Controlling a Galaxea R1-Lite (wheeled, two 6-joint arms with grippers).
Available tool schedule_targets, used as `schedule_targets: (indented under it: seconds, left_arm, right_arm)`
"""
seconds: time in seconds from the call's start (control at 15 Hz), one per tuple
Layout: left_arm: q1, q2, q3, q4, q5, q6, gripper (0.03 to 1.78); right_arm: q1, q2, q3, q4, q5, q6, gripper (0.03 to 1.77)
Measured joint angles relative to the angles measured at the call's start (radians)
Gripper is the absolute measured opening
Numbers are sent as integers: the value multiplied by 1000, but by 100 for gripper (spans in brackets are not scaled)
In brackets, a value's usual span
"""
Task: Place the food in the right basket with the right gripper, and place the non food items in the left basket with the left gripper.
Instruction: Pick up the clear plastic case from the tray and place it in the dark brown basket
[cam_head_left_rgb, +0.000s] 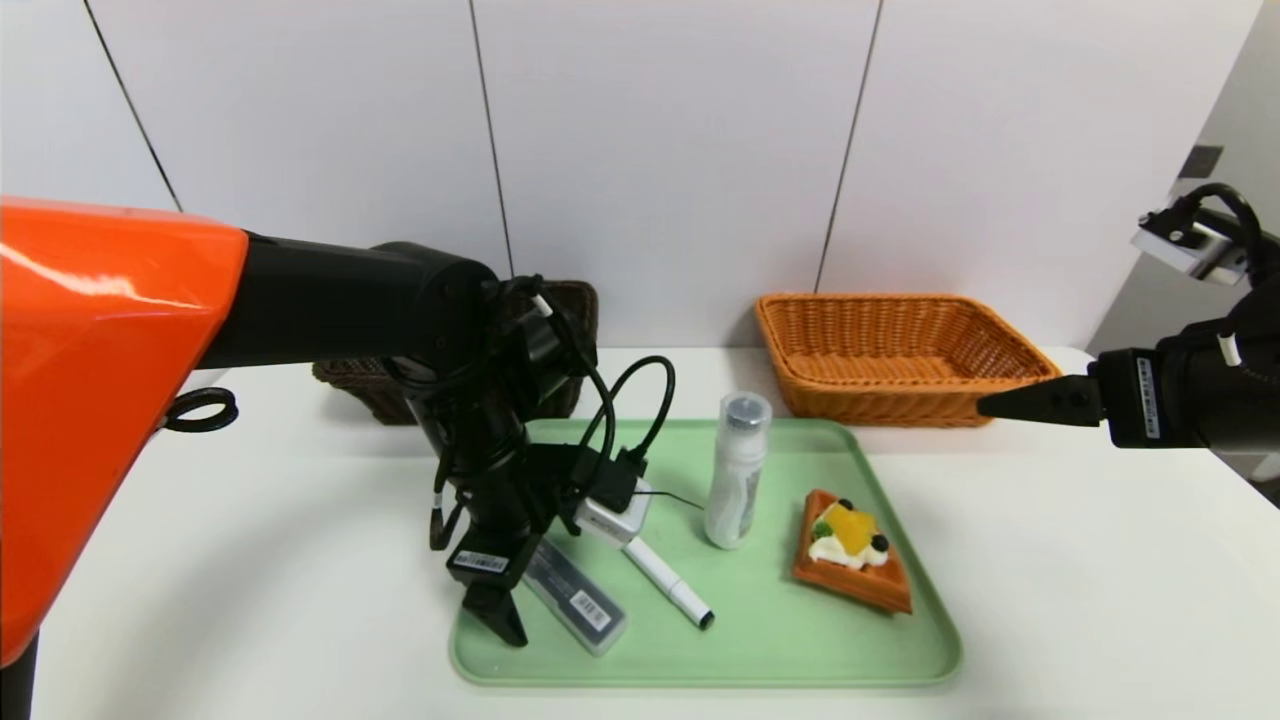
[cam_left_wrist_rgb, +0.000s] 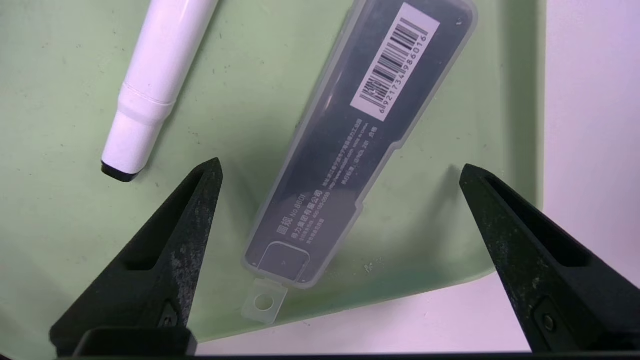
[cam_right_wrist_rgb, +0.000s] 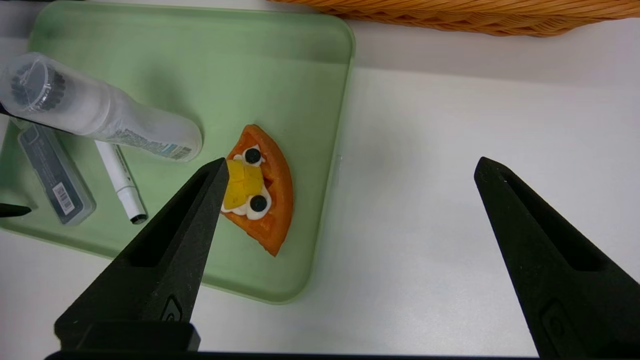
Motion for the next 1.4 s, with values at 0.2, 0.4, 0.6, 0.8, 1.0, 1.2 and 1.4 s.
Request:
schedule_targets:
  seconds: [0.2,0.4,0.6,0.8,1.0,1.2,1.4]
  left_arm:
    - [-7,11,-39,58,22,-1,169]
    - [-14,25,-61,79,35,-4,169]
    - [-20,36,-66,77,42,-4,169]
    - [-23,43,-67,75,57,-3,169]
    - [-26,46,-68,75,57,-3,168]
    - [-26,46,-67,75,57,-4,117]
    - [-27,42,-68,76,57,-6,83]
  right_arm:
    - [-3,0,0,0,6,0,170]
    - [-6,1,0,0,7,0,170]
    - [-7,2,0,0,7,0,170]
    - [-9,3,1,0,7,0,170]
    - [-16,3,1,0,22,0,170]
    - [-17,3,1,0,23,0,170]
    - [-20,3,2,0,22,0,170]
